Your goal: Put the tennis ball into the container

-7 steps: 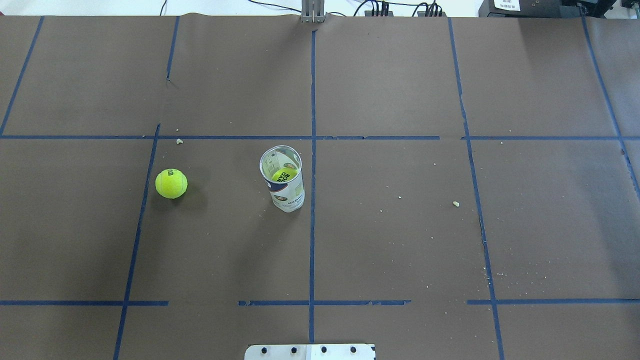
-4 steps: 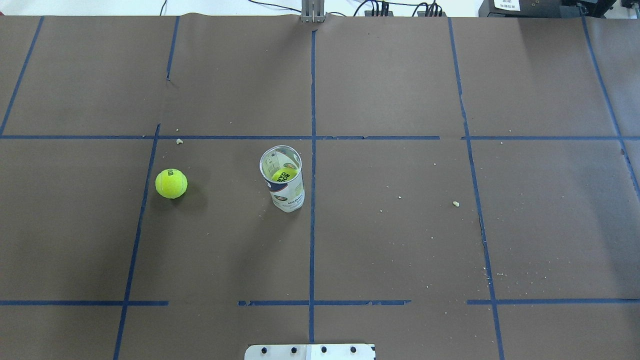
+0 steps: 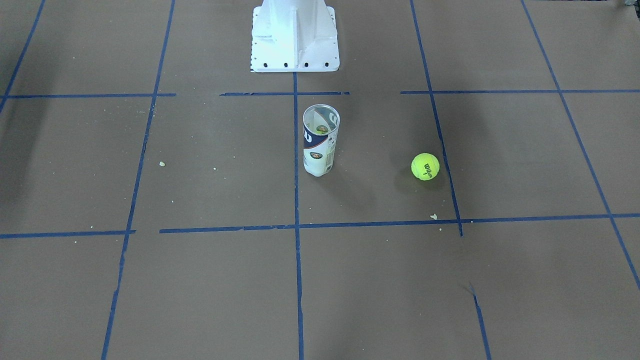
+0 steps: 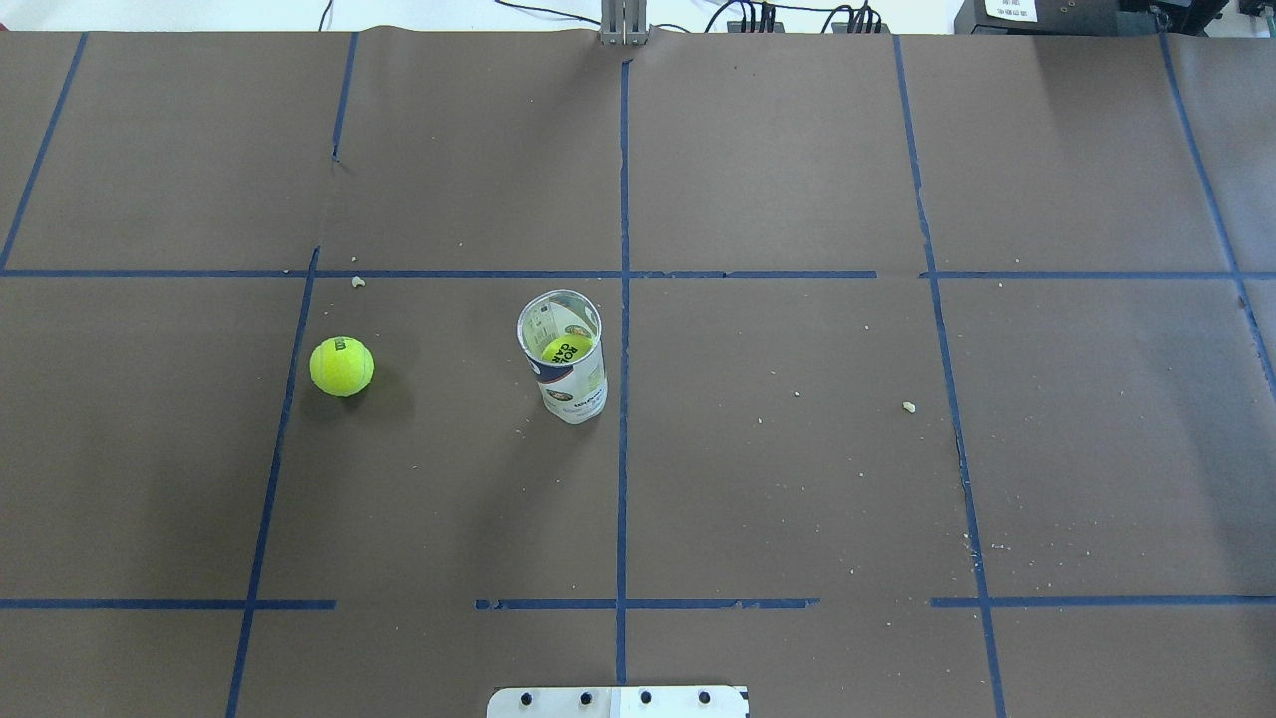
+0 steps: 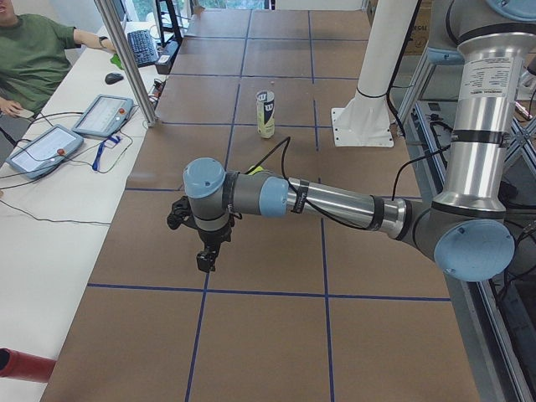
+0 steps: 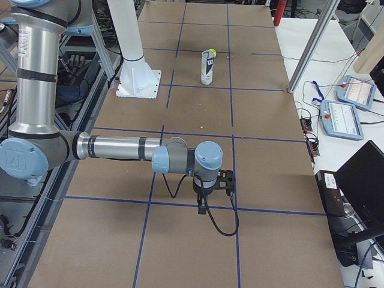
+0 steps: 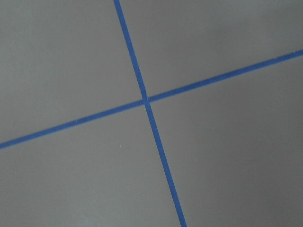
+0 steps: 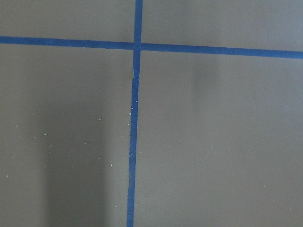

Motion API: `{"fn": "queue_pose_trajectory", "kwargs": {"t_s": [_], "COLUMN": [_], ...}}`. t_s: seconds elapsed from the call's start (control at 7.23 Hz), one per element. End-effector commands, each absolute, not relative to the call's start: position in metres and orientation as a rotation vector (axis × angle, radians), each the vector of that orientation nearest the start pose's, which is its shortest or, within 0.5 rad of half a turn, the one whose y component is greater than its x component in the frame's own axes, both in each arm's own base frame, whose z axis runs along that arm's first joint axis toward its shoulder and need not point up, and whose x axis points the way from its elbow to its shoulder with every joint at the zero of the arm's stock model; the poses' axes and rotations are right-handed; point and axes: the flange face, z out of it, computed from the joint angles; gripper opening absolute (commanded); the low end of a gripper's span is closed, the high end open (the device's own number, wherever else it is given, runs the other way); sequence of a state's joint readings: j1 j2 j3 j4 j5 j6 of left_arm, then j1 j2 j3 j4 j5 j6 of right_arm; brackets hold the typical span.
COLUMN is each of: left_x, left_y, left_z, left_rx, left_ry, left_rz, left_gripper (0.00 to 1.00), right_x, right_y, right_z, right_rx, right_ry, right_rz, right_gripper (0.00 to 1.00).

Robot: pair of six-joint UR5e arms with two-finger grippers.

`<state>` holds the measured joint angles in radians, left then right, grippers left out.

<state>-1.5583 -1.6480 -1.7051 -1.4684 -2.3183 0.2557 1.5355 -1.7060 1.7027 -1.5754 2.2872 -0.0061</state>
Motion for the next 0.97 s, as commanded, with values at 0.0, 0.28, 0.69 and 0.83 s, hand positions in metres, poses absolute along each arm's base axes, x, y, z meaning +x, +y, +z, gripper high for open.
{"fn": "queue_pose_trajectory", "kwargs": {"t_s": [0.0, 0.28, 0.69, 0.83], "left_x": [-0.059, -0.047, 0.046, 0.075], "left_y": [-0.531, -0.539, -0.542, -0.531], "left_z": [0.557, 0.523, 0.475, 0.455], "left_rx": [0.244, 0.259, 0.276, 0.276], "left_ry": [0.732, 0.744, 0.827, 0.854], "left_rz": [0.312, 0.236, 0.104, 0.112], "left_gripper": [1.00, 1.00, 1.00, 1.00], "right_x": [0.053, 0.053, 0.053, 0.053], "right_y": [-0.435, -0.435, -0.435, -0.435], "right_z": [0.661, 0.661, 0.661, 0.661], "right_rx": [-0.019, -0.019, -0.019, -0.019], "right_ry": [-0.716, -0.716, -0.716, -0.716], "right_rz": [-0.036, -0.036, -0.036, -0.036], "right_gripper": [1.00, 1.00, 1.00, 1.00]}}
